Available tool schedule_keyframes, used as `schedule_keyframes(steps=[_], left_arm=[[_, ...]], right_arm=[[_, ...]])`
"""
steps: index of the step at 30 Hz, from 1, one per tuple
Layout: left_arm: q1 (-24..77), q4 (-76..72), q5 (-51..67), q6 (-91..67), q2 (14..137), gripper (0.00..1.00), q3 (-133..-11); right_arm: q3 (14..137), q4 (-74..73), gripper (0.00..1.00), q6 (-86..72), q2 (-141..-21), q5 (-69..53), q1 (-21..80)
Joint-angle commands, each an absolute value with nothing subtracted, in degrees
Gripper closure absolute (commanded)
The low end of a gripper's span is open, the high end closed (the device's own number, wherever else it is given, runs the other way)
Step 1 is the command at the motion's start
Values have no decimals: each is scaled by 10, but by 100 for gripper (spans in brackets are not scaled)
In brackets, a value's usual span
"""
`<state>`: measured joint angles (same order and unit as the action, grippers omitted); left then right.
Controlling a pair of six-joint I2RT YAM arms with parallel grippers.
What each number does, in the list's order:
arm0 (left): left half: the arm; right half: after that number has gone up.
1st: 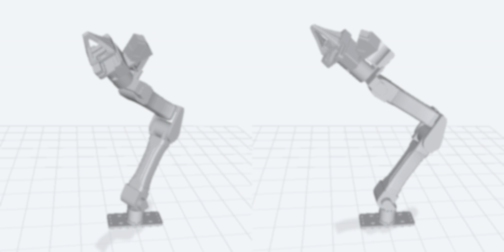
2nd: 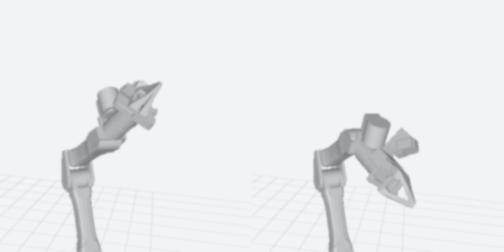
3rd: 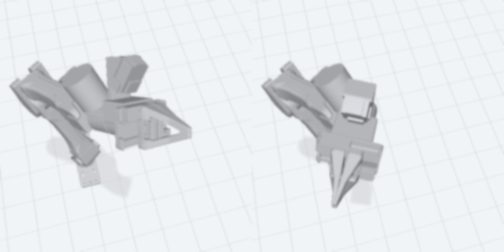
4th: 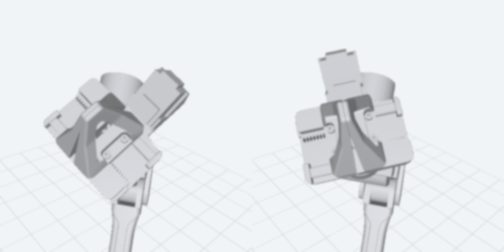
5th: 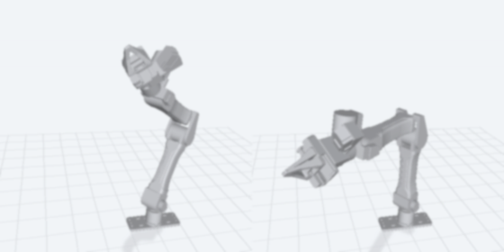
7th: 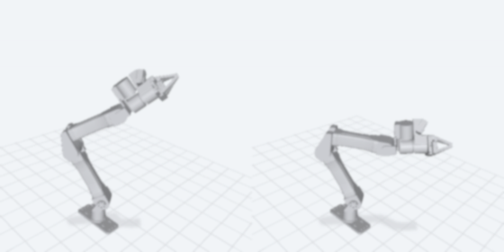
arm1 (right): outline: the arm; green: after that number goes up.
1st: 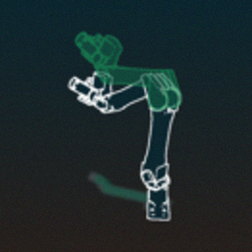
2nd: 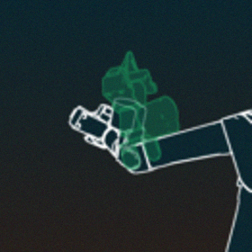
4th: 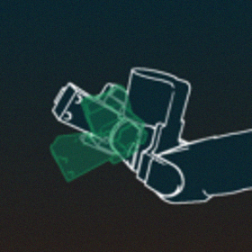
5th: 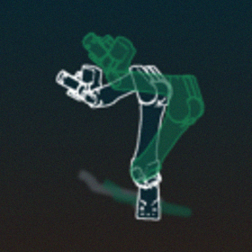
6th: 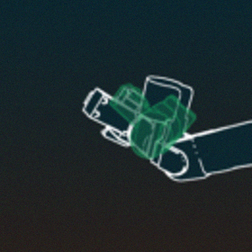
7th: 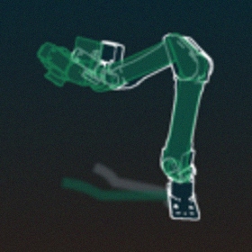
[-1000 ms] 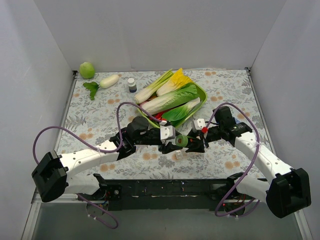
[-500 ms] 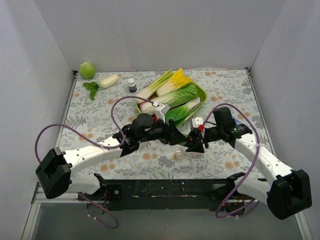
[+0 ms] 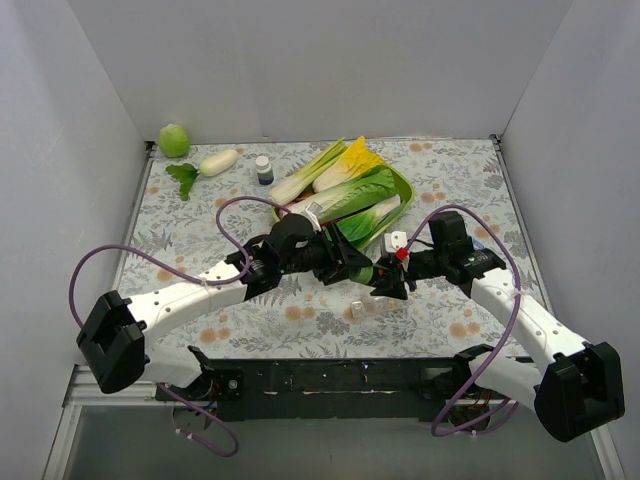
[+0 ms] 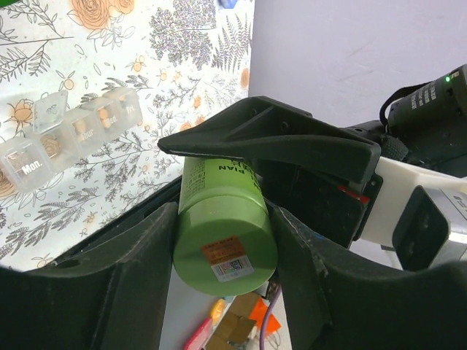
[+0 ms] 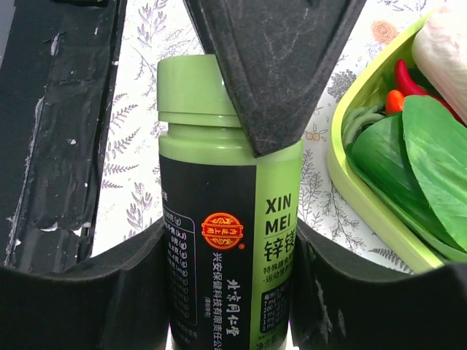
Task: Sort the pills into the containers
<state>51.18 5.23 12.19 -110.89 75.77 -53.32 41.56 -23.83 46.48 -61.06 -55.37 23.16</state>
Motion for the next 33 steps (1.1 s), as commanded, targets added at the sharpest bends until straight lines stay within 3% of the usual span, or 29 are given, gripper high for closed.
schedule_keyframes(steps=[1,4,6,12,19,30,33], left_arm=[[481,41,141,-1117,744,47,-557],[462,-58,220,-1039,714,13,-513],[458,-80,252,-926,691,2,-486],[457,-16,319,-612,629,2,-470],[487,-153,363,-266,551,2,-345],[533,-177,304,-191,669,2,-419],[553,-174,291,-188,683,10,-431]], right_arm=[[419,-218,98,475,-596,-563,229],[422,-219,98,471,-598,-569,229],[423,-219,98,469,-597,-573,227],[425,-229,98,477,-595,-587,224],[447,-274,98,519,-616,-627,224],[441,-277,97,526,-617,-631,223],[440,-277,98,526,-617,-632,223]])
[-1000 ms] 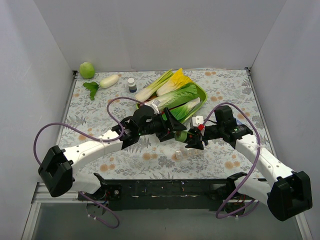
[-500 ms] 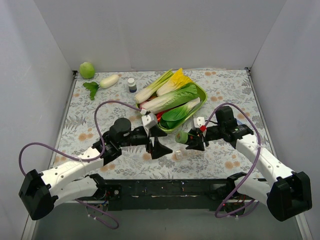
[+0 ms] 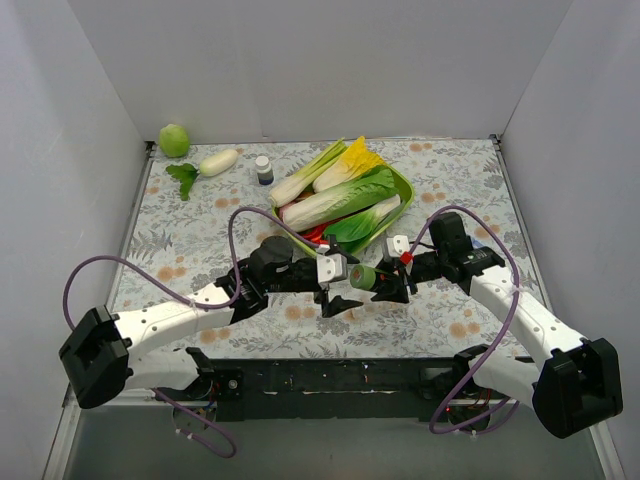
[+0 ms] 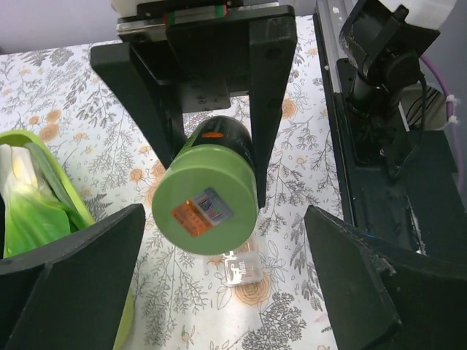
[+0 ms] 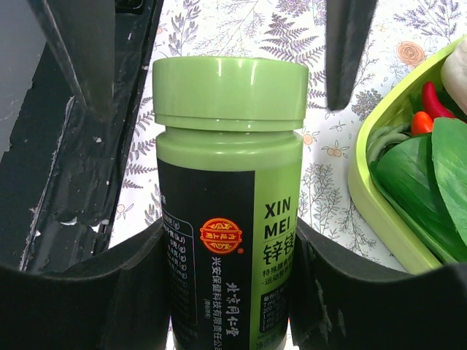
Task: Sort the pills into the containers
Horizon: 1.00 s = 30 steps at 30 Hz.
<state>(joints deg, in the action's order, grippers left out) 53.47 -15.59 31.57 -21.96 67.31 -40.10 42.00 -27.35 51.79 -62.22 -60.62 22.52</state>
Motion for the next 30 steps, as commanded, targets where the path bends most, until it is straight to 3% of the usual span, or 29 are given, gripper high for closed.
schedule_keyframes(steps=[1,2,5,8,15,20,30], left_arm=[[557,-171,286,-192,690,15,-435],[558,-171,280,-197,694,27,-439],[561,-169,272,-225,699,49,-447],[560,-164,264,-264,697,98,-450],[555,-122,159,-531,701,100,-465],[531,-158,178,-719,683,100,-421],[512,-171,152,-921,664,100,-412]], right_arm=[[440,-277,98,526,-617,-632,224],[440,-276,97,526,-617,-632,223],[439,-277,97,525,-616,-631,223],[437,-274,97,525,-614,-628,224],[432,-266,98,524,-611,-616,222],[425,-261,97,520,-607,-615,222],[426,-258,97,519,-611,-616,221]])
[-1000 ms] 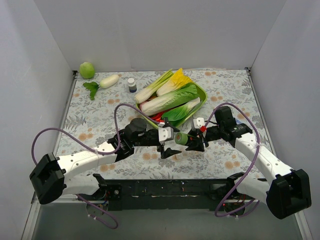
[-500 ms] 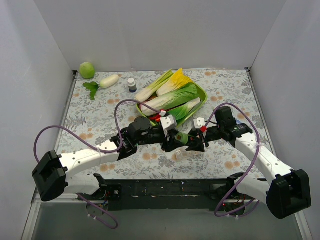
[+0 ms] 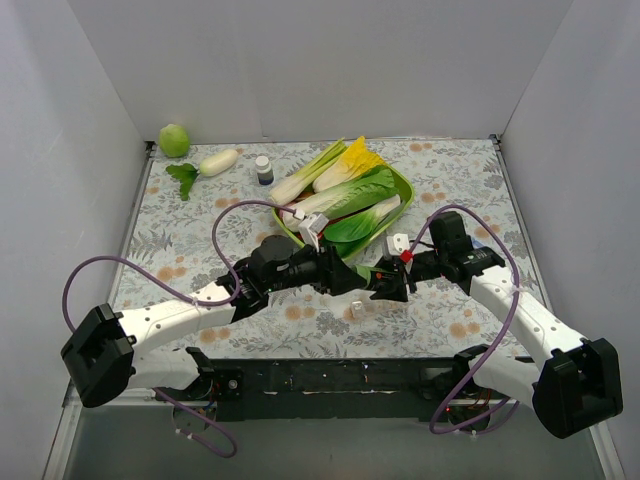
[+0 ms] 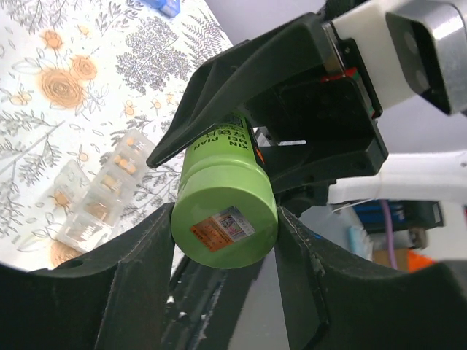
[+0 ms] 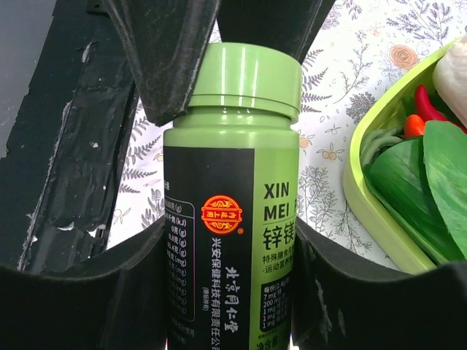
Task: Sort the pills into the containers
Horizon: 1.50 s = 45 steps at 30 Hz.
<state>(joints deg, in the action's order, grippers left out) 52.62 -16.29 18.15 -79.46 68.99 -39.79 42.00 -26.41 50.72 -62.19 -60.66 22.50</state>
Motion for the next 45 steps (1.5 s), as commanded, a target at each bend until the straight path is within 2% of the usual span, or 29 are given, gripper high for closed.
schedule_keyframes(steps=[1,5,9,12,14,16,17,23,24,27,28,30,31,33,35,38,40,45], left_arm=[[512,-162,146,-935,665,100,-423],[511,-80,105,-1012,678,100,-466],[510,67,76,-1094,704,100,-530],[508,83,85,-1130,707,100,-548],[505,76,95,-1134,706,77,-549],[499,78,97,-1124,704,63,-555],[497,78,97,-1119,701,48,-556],[470,49,108,-1072,664,22,-530],[463,44,114,-1067,660,14,-527],[452,24,148,-1014,643,9,-514],[450,20,161,-950,636,5,-507],[449,12,216,-830,613,3,-497],[449,12,237,-721,603,2,-488],[449,3,312,-625,572,2,-450],[453,4,330,-485,547,2,-412],[465,-77,343,-340,496,2,-361],[466,-119,350,-298,499,2,-343],[469,-130,366,-252,576,2,-394]], right_arm=[[425,-258,98,520,-610,-616,221],[424,-256,98,519,-610,-614,221],[424,-252,98,515,-612,-614,221],[425,-252,98,514,-613,-614,220],[425,-251,98,513,-613,-613,221],[425,-252,98,512,-610,-613,220],[423,-252,98,512,-609,-613,219],[420,-248,98,511,-604,-617,218],[420,-248,98,511,-604,-617,218],[421,-248,98,511,-605,-617,217],[421,-248,98,510,-604,-617,216],[420,-248,98,511,-602,-618,214],[419,-248,98,511,-602,-619,215],[419,-248,98,511,-602,-622,214],[421,-248,98,511,-604,-628,214],[426,-251,98,511,-608,-628,214],[427,-254,98,512,-609,-628,214],[424,-253,98,512,-607,-626,214]])
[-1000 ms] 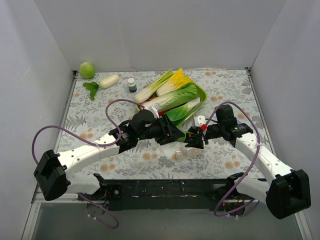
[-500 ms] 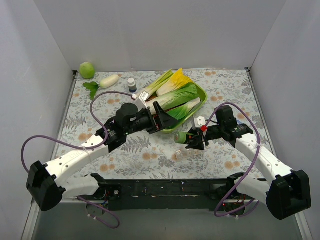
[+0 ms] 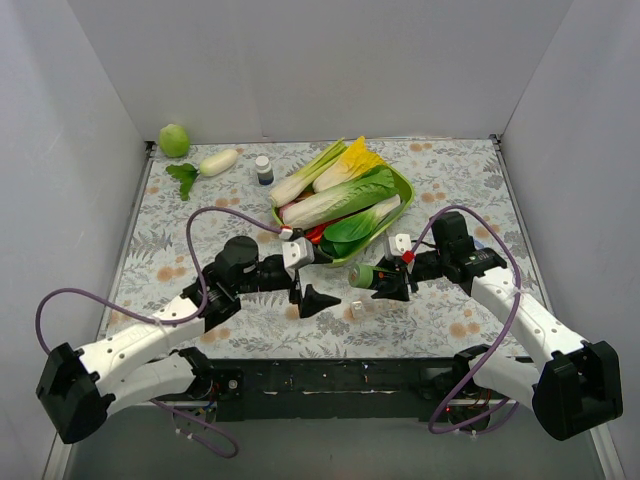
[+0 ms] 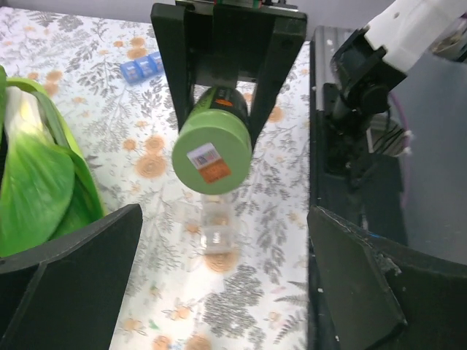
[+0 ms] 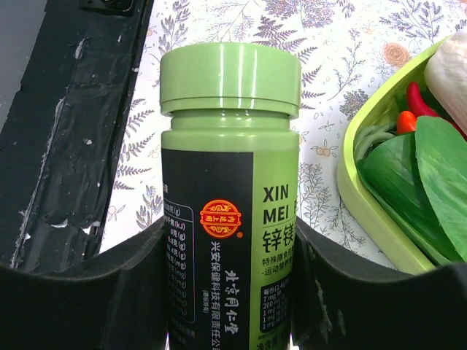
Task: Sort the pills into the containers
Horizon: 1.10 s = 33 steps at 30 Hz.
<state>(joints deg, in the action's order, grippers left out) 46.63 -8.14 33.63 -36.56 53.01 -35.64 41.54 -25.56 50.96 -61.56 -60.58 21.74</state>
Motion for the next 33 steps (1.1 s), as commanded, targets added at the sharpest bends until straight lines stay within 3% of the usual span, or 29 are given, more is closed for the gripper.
schedule_keyframes(steps=[1,9,15,16,17,19,20,26,33], left_arm=[[471,-139,365,-250,585,2,-395],[495,-168,375,-254,663,5,-428],[507,-173,385,-287,700,27,-451],[508,-173,383,-291,707,35,-453],[508,-173,380,-306,710,58,-458],[508,-164,379,-314,717,77,-465],[508,-164,374,-335,719,100,-467],[501,-129,319,-485,721,100,-494],[461,-38,271,-797,721,100,-534]], right_arm=[[424,-253,98,512,-609,-626,214],[423,-252,98,512,-610,-627,214],[423,-252,98,512,-611,-628,212],[423,-252,98,512,-610,-628,213],[423,-252,98,512,-610,-628,212],[423,-252,98,512,-609,-627,213],[423,-252,98,512,-608,-627,213],[420,-244,98,505,-604,-617,211],[417,-229,98,490,-599,-606,205]])
